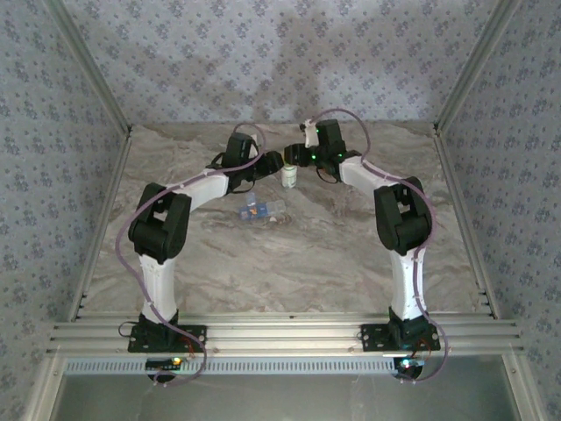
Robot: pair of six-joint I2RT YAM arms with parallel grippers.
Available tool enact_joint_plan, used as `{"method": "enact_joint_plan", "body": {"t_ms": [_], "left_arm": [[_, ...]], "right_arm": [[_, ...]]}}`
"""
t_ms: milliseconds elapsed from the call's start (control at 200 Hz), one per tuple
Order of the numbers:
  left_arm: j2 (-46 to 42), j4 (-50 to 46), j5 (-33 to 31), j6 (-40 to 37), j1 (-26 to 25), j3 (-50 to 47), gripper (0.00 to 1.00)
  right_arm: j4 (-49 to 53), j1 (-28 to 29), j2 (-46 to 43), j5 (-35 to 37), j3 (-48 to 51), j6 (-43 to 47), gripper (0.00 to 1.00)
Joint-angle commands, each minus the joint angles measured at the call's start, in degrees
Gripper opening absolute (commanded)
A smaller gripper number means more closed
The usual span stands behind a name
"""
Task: Sort the pills into containers
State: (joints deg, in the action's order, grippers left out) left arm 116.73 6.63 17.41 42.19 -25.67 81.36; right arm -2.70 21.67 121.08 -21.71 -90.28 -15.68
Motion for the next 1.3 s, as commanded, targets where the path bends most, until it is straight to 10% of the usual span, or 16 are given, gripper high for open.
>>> {"method": "enact_joint_plan", "body": {"t_ms": [0, 1294], "left_arm": [[1.61, 2.50, 1.05, 1.69, -0.17, -1.09, 0.59], [4.01, 15.34, 8.69, 12.03, 0.53, -4.35, 0.57]], "right_arm": [[-3.29, -0.07, 0.00, -1.01, 3.76, -0.11, 0.47], [-23.24, -1.45, 2.32, -5.42, 17.53, -13.06, 0.29]]}}
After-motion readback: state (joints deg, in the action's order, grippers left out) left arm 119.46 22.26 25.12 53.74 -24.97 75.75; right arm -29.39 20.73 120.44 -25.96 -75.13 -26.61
